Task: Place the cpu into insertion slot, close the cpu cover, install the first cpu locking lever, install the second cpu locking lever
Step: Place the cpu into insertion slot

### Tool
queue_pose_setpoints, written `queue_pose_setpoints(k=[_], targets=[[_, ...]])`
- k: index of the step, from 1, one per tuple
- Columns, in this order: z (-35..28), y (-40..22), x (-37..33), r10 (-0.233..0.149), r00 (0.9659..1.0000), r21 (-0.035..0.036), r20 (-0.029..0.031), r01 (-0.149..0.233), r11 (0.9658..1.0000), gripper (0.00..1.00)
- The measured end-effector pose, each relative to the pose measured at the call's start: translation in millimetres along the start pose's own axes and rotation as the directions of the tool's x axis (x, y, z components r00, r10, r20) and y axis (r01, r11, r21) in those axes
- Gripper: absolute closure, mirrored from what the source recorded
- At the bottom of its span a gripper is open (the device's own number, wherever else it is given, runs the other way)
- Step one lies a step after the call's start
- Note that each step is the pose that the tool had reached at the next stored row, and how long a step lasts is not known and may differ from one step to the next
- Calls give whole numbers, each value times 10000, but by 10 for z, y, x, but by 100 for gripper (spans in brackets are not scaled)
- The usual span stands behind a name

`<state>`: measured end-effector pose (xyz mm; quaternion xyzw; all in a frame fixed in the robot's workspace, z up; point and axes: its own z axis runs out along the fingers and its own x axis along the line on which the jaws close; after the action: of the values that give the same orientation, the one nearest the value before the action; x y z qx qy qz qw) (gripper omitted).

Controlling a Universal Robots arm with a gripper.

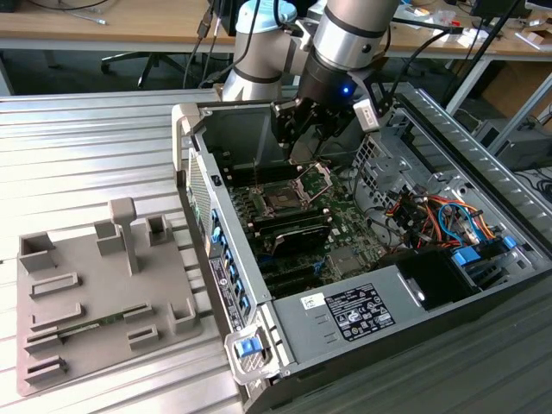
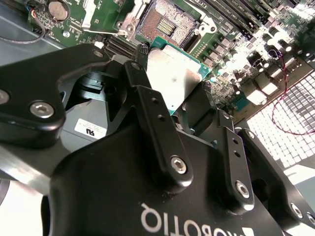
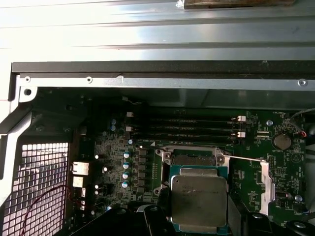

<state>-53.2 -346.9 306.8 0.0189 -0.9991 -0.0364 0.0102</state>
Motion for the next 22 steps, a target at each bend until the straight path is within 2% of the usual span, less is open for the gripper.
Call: queue_pose_setpoints(k=[12, 22], targets=[[21, -2, -1, -1, 10000, -1, 0, 1, 10000, 45], [81, -6, -1, 0, 10000, 7, -1, 0, 10000, 45]])
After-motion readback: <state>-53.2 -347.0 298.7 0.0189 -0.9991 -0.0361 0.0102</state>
